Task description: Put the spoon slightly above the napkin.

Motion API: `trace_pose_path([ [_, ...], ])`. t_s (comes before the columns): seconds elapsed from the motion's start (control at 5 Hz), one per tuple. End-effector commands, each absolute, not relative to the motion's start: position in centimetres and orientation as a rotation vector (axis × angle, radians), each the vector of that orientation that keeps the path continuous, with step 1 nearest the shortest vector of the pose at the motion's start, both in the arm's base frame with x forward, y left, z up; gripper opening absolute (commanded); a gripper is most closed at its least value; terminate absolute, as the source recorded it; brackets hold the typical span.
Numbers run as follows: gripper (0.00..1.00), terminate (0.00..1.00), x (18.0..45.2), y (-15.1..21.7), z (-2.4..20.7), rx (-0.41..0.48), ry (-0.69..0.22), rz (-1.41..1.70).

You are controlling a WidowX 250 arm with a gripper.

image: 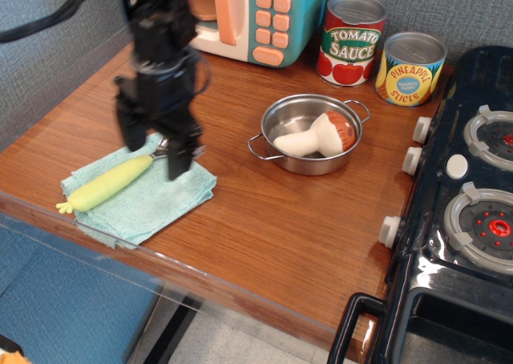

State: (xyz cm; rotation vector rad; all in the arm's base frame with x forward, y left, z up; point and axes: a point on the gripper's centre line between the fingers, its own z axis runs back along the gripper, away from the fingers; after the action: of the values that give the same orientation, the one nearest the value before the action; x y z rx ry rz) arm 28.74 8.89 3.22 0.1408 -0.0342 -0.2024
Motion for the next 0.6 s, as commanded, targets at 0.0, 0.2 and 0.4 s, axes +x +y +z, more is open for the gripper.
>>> trace_pose_path([
  [0.0, 1.00, 0.00, 27.83, 11.46, 3.46, 0.165, -0.036, -0.158],
  [0.2, 1.00, 0.00, 27.68, 11.62, 3.45, 0.163, -0.034, -0.152],
  [0.4, 0.00, 0.00, 27.58, 11.50, 3.29, 0.167, -0.036, -0.155],
])
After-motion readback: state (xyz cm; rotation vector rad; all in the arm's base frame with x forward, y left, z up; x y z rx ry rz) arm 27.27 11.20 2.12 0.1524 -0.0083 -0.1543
